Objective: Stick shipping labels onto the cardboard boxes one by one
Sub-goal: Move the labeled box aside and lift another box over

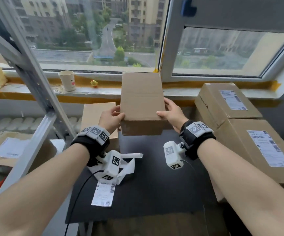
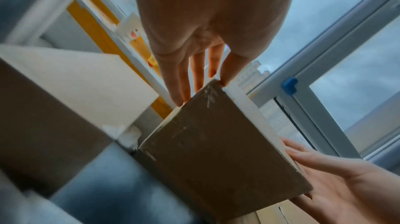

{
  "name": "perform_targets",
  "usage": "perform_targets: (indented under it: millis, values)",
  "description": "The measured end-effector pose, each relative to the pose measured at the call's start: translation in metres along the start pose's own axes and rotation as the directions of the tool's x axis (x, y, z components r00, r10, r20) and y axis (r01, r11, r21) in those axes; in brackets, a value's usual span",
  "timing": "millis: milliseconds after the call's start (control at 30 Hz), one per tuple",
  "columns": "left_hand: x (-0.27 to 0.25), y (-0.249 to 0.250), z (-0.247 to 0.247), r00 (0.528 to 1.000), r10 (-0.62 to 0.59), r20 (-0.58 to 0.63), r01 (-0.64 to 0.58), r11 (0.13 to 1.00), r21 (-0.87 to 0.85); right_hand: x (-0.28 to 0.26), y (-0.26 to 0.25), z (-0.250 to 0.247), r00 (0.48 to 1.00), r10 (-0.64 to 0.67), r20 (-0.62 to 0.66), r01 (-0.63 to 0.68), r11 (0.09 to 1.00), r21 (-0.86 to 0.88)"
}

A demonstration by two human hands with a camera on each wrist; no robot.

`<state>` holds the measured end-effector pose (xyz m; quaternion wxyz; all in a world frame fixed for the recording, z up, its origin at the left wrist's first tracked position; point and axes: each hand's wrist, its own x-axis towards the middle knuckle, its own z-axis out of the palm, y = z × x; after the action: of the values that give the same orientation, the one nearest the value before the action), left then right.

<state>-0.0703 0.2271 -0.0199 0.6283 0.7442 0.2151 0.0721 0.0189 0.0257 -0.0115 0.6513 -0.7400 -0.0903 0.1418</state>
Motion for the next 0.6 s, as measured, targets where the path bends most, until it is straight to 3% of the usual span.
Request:
perform_targets:
  millis: [133,267,600]
  values:
    - [0.0,-0.017,0.047,0.986,-0.059,0.156,0.056,0.998,0.027,-0.005,0.033,-0.041,0.995,0.079,-0.066,-0.08,0.997,-0.02]
    - [-0.001,-0.04,0.083,0.957,-0.178,0.227,0.176,0.984,0.032,-0.003,0.074,-0.069,0.978,0.184,-0.098,-0.19,0.981,-0.047]
    - [0.006,-0.096,0.127,0.931,-0.293,0.218,0.284,0.956,0.071,-0.001,0.136,-0.092,0.941,0.325,-0.092,-0.335,0.934,-0.122]
